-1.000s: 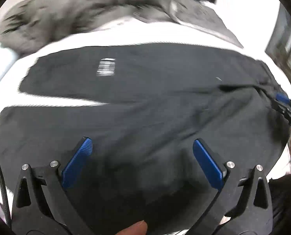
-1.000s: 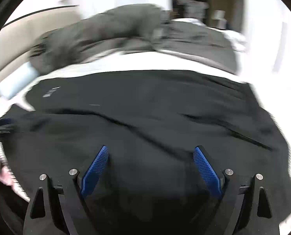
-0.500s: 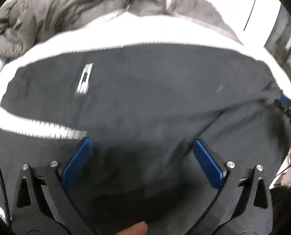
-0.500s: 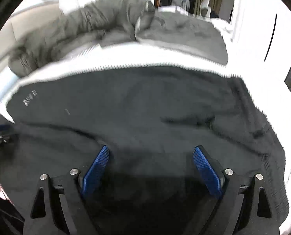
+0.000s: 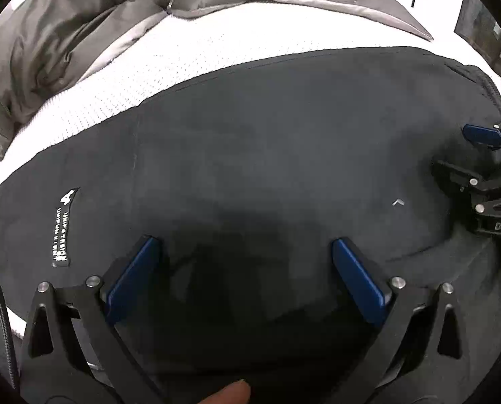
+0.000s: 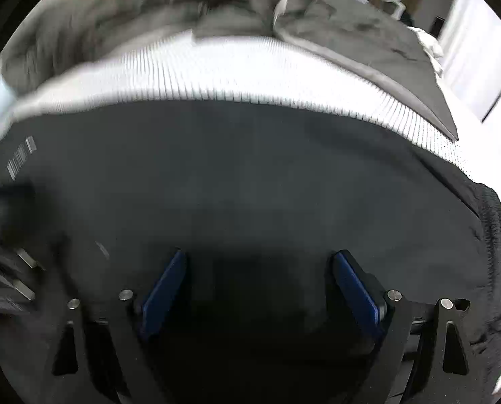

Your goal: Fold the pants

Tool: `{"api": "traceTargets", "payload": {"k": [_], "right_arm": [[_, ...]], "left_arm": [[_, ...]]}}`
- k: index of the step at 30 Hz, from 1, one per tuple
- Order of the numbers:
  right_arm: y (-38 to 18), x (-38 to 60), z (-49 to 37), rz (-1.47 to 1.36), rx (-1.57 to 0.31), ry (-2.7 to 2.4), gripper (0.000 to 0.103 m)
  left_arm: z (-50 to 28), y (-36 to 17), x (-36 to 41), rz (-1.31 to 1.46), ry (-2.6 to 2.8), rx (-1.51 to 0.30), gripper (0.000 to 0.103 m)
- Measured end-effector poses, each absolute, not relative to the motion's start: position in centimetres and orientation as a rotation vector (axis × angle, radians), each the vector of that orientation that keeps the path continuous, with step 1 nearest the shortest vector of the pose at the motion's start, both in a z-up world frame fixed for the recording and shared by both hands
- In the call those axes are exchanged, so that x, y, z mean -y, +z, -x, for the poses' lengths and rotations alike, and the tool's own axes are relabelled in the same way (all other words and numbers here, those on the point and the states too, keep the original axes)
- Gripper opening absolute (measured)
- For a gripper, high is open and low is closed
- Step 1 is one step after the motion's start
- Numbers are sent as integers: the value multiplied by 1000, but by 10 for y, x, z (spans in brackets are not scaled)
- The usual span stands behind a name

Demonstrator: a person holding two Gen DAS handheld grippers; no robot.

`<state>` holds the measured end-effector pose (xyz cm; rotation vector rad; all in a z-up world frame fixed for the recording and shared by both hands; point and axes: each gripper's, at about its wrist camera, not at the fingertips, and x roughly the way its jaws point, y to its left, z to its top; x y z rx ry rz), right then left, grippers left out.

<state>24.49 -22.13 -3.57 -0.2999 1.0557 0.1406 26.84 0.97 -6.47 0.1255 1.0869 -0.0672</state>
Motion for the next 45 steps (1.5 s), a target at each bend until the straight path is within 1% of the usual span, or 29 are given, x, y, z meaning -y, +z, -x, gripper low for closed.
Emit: {"api": "traceTargets", "payload": {"k": [3, 7, 9, 11, 13, 17, 20, 24, 27, 29, 30, 33, 35, 36, 39, 41, 43, 45], "right_arm": [[-34, 245, -243, 316, -1047, 101, 90], [-28, 322, -249, 286, -1040, -138, 91], [-24, 361, -251, 220, -1033, -243, 90], [-20, 396, -250, 93, -1026, -287, 90], [-16, 404, -249, 30, -1021, -277, 90], [0, 367, -251, 129, -987, -278, 90], [11, 323, -261, 117, -963, -173, 90], [-3, 234, -290, 132, -1022, 69, 90], [-16, 185, -303, 188, -1054, 200, 90], [-22, 175, -303, 193, -1075, 270, 90], [-27, 175, -307, 201, -1100, 277, 90], [-34, 205, -315, 280, -1099, 115, 91], [-32, 245, -317, 260, -1098, -45, 92], [-30, 267, -316, 246, -1093, -122, 92], [-22, 332, -305, 147, -1081, -292, 93], [-14, 355, -293, 83, -1081, -289, 92], [-7, 363, -282, 69, -1075, -257, 92], [-1, 355, -269, 97, -1072, -202, 93]], "left_arm": [[-265, -63, -39, -132, -10, -1092, 103], [-261, -64, -105, -23, 80, -1110, 103], [-259, -62, -144, 21, 165, -1104, 103], [-258, -63, -171, 29, 272, -1100, 103], [-258, -62, -194, 147, 262, -1101, 103], [-257, -36, -185, 133, 242, -1023, 102], [-268, -22, -158, 186, 138, -964, 102], [-293, -32, -111, 126, 41, -1005, 102], [-310, -56, -70, -12, 21, -1103, 102], [-319, -65, -72, -17, 43, -1126, 103], [-318, -66, -78, 28, 48, -1132, 103], [-314, -62, -107, 221, -29, -1114, 101], [-308, -57, -115, 250, -50, -1096, 88], [-307, -55, -120, 256, -55, -1089, 85], [-295, -44, -136, 246, 44, -1073, 86], [-287, -37, -148, 283, 53, -1049, 87], [-280, -30, -158, 322, 46, -1026, 88], [-272, -26, -166, 289, 85, -1008, 88]]}}
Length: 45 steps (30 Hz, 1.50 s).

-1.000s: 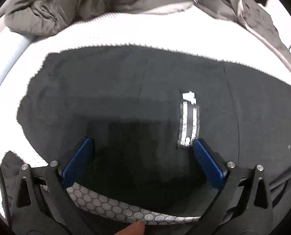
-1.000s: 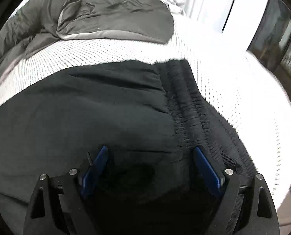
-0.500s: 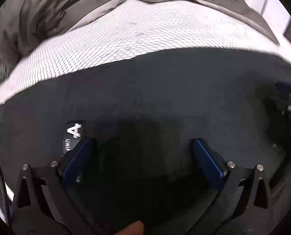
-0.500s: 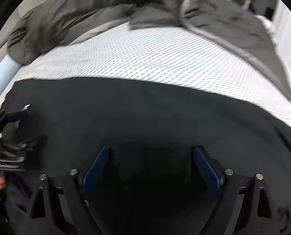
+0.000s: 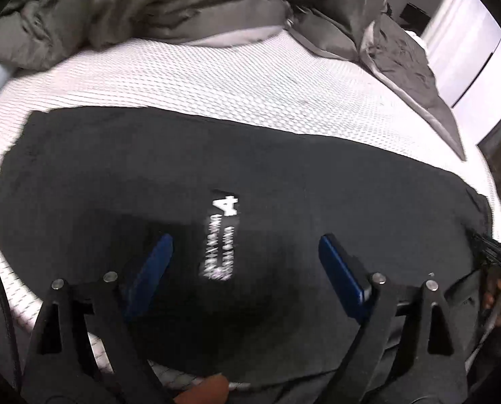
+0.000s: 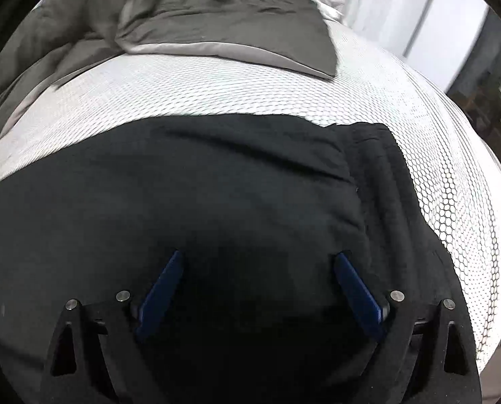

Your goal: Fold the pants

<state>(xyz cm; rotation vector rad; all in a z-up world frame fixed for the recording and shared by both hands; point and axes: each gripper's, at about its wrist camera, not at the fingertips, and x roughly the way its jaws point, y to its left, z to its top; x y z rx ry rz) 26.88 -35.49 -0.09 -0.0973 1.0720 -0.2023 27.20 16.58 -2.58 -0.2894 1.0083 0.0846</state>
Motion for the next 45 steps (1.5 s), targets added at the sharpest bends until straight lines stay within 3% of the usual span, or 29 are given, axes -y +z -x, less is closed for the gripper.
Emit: {"api": "traceTargets", "payload": {"k": [5, 8, 13, 19, 30, 34, 40, 45], "right_arm": [[20, 325, -215, 135, -1017, -12, 93], [31, 294, -182, 172, -967, 109, 93], [9, 257, -110, 222, -952, 227, 93], [-19, 278, -65, 268, -962, 169, 94], [-10, 398, -43, 229, -892, -241, 95], [9, 424, -16, 73, -844, -137, 95], [24, 447, 23, -142, -778, -64, 95], [13, 458, 57, -251, -755, -79, 95]], "left_arm": [[-231, -7, -142, 220, 43, -935, 89], [-190, 3, -107, 144, 2, -890, 102], [-143, -1, -49, 44, -101, -853, 102], [-100, -40, -34, -10, -72, -952, 102], [-44, -34, -111, 140, 212, -914, 102], [-9, -1, -153, 239, 265, -775, 102], [43, -11, -238, 506, 414, -679, 102], [55, -42, -274, 672, 375, -724, 82]]}}
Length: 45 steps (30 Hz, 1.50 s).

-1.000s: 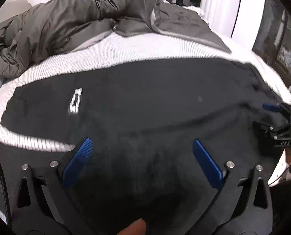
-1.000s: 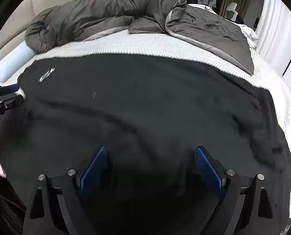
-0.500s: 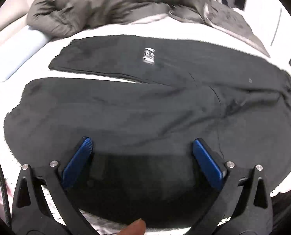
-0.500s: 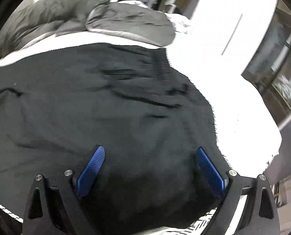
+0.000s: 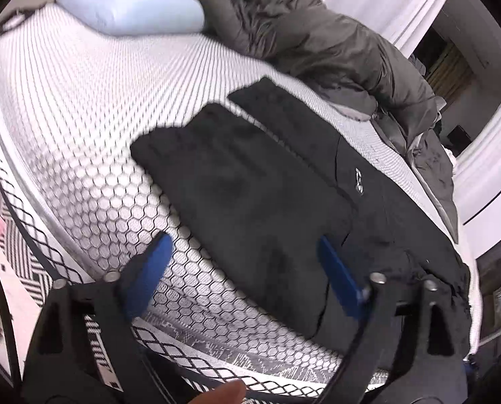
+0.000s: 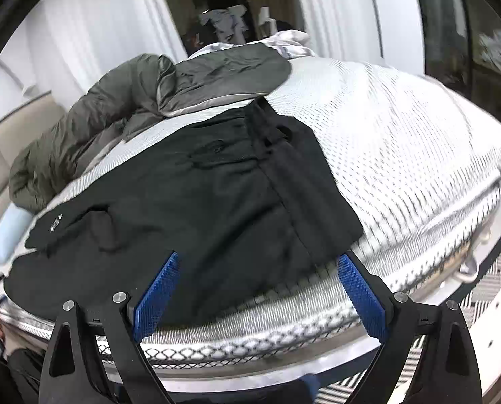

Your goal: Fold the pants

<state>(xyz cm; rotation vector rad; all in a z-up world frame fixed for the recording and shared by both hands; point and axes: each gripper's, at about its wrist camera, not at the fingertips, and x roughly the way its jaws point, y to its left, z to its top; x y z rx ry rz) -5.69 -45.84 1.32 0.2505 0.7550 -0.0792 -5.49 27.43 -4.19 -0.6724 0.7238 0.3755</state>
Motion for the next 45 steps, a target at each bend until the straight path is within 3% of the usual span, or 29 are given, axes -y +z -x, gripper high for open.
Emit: {"api": "traceTargets", "payload": {"k": [3, 6, 8, 10, 14, 18, 19, 20, 22, 23, 26, 36, 45], "right_arm": [[5, 462, 66, -284, -772, -98, 95], [-1, 466, 74, -304, -784, -112, 95], [-4, 471, 72, -336, -783, -113, 95], [-4, 474, 73, -369, -778, -105, 95], [-12, 481, 73, -417, -775, -91, 94], [-17, 491, 58, -527, -753, -30, 80], [-20, 492, 52, -537, -761, -35, 70], [-23, 493, 44, -545, -769, -52, 48], [-25, 492, 34, -556, -778, -86, 29], [-24, 491, 31, -562, -773, -92, 14], [-16, 484, 37, -548, -733, -109, 10], [56, 466, 17, -492, -569, -102, 9], [127, 433, -127, -321, -517, -178, 9]], "left_arm": [[53, -49, -281, 685, 369, -713, 75], [43, -53, -285, 695, 371, -698, 60], [30, -56, -291, 691, 378, -696, 26], [13, -58, -301, 693, 392, -699, 4], [4, -55, -306, 696, 392, -671, 3], [5, -53, -303, 685, 390, -673, 3], [4, -53, -304, 686, 390, -674, 3], [5, -52, -304, 685, 390, -674, 3], [7, -51, -301, 678, 389, -674, 3], [9, -49, -299, 671, 390, -671, 3], [13, -44, -295, 652, 390, -663, 2], [-29, 1, -297, 585, 369, -619, 1], [-167, 53, -311, 524, 388, -668, 1]]}}
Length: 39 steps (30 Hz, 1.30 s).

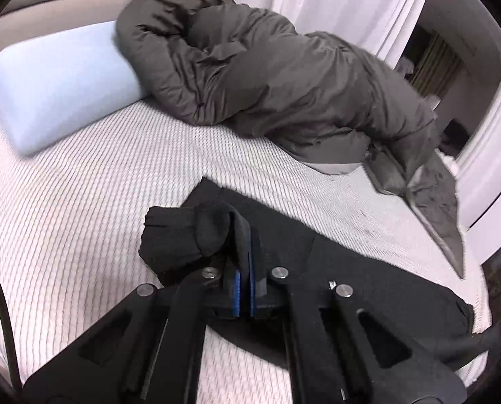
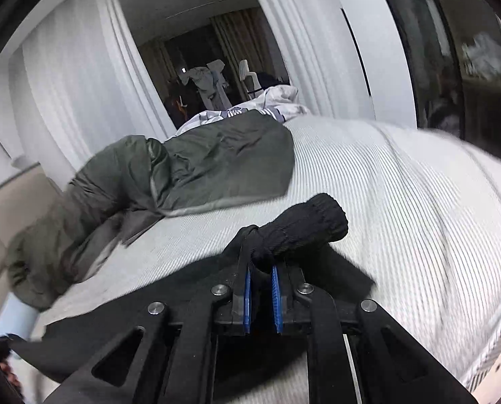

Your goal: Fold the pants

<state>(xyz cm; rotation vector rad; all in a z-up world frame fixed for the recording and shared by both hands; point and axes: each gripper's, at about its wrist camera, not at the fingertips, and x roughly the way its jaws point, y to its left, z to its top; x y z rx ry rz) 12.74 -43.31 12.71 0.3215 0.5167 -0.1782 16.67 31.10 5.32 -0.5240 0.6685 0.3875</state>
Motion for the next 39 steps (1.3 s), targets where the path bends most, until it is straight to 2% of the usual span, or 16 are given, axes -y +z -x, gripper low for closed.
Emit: {"api": "traceTargets", "payload": {"k": [3, 4, 6, 7, 8, 9, 11, 13, 19, 21, 23, 30, 31, 32, 33, 39], "right_arm": [[130, 424, -185, -263, -547, -211, 11], [125, 422, -212, -242, -579, -232, 21], [114, 418, -254, -191, -645, -273, 54], [106, 416, -273, -157, -667, -296, 73], [102, 416, -281, -139, -680, -309, 73], [98, 416, -286, -122, -697, -324, 74], [94, 416, -283, -125, -711, -317, 76], [90, 414, -268, -140, -703, -276, 84], [78, 400, -214, -209, -729, -140, 86], [80, 395, -200, -239, -727, -112, 87], [80, 389, -181, -262, -723, -81, 88], [67, 370, -145, -293, -717, 2, 89], [67, 371, -145, -283, -713, -1, 89], [65, 374, -145, -284, -713, -9, 89], [64, 377, -144, -290, -715, -17, 89], [58, 400, -143, -357, -722, -85, 89]], "left_arm": [[-233, 49, -316, 476, 426, -754, 4], [-252, 44, -319, 470, 423, -774, 7], [-274, 31, -323, 464, 401, -813, 29], [-283, 24, -325, 471, 401, -835, 55], [-288, 20, -326, 465, 423, -856, 89], [-286, 19, -328, 448, 452, -836, 100], [-279, 23, -328, 429, 490, -783, 102], [-270, 20, -327, 465, 455, -791, 102], [-229, 16, -282, 530, 360, -750, 102], [-216, 5, -267, 562, 343, -774, 100], [-210, -9, -255, 585, 318, -814, 83], [-229, -54, -245, 609, 340, -883, 56], [-230, -55, -245, 606, 346, -869, 40], [-231, -56, -246, 599, 360, -862, 13], [-232, -57, -247, 592, 375, -861, 3], [-198, -31, -243, 569, 379, -753, 0]]}}
